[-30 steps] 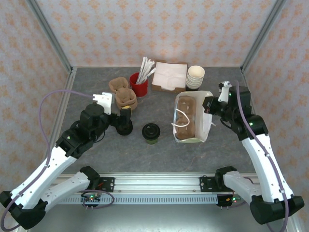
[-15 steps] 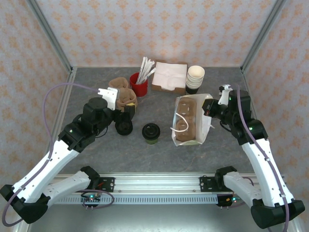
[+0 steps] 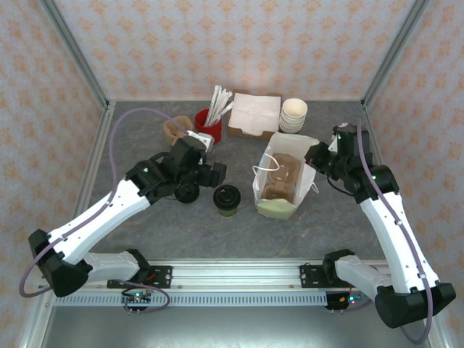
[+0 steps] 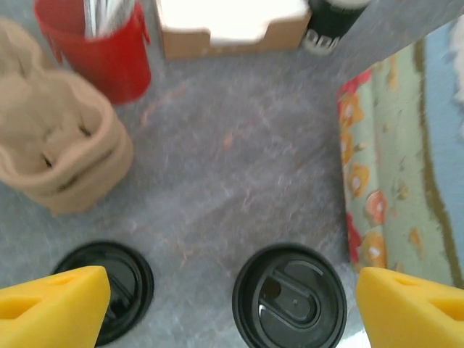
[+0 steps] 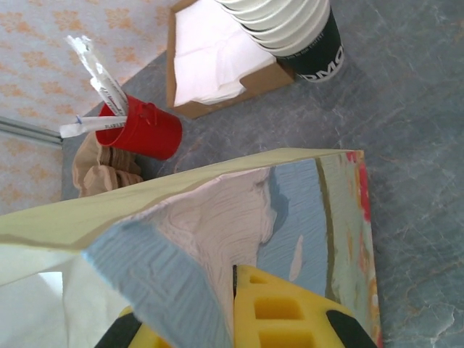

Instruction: Pack the takeout coffee

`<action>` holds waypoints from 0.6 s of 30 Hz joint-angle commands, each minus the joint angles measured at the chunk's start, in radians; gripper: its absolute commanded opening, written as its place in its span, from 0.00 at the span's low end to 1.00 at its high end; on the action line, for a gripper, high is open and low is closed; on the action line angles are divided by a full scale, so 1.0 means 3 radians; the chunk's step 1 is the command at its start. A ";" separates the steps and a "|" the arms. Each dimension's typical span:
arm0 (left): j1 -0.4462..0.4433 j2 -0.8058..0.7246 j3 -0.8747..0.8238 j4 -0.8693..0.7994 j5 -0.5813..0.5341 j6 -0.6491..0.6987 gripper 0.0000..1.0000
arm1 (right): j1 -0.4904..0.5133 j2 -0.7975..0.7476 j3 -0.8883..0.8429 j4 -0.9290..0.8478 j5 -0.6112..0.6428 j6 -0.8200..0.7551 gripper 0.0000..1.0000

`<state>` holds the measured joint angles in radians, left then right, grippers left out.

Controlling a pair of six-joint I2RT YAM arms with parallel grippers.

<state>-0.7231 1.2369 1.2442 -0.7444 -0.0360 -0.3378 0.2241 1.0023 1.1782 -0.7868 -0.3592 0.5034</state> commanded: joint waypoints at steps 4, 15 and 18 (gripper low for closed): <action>-0.0172 0.0137 -0.0079 -0.0235 0.0023 -0.0507 0.90 | 0.0030 -0.0038 -0.0033 -0.0127 -0.0002 0.0321 0.00; -0.0453 0.0524 -0.0165 -0.0159 0.0050 -0.0485 0.92 | 0.0026 -0.0160 -0.0283 -0.0063 0.0010 0.0354 0.00; -0.0483 0.0645 -0.0144 -0.0177 0.0118 -0.0449 0.90 | 0.0030 -0.0173 -0.0312 -0.0090 0.0023 0.0353 0.00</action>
<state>-0.8543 1.4082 1.2011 -0.7815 -0.0074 -0.4644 0.2268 0.9730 1.0954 -0.8127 -0.3626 0.5926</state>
